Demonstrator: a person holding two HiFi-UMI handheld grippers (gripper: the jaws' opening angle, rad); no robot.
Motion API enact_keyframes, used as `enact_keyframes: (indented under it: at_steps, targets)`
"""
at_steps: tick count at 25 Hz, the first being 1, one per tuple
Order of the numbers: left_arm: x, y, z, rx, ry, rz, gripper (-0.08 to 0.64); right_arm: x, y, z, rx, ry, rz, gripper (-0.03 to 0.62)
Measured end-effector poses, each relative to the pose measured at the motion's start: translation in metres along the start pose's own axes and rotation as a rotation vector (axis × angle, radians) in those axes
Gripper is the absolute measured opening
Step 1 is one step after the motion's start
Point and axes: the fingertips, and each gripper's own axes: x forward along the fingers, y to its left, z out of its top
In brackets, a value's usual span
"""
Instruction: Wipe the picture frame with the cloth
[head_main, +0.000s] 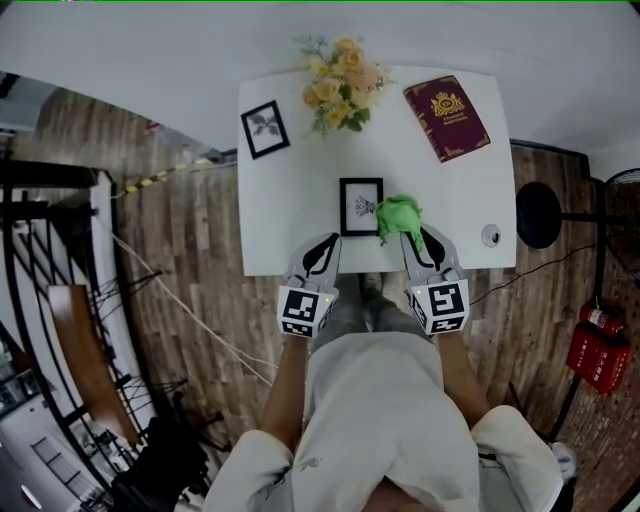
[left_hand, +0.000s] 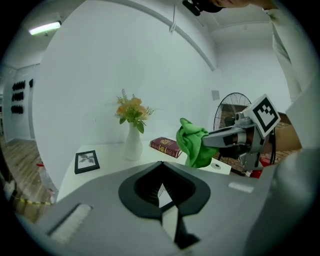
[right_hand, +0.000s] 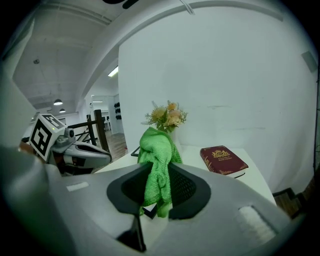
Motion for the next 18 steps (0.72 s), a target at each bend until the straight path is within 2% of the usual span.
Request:
enact_keyframes:
  at_steps: [9, 18]
  targets:
    - [0.032, 0.007, -0.056, 0.064, 0.167, -0.135, 0.020, 0.036, 0.004, -0.030, 0.034, 0.102, -0.050, 0.080]
    - [0.050, 0.014, -0.094, 0.069, 0.272, -0.245, 0.020, 0.063, 0.011, -0.055, 0.056, 0.203, -0.088, 0.080]
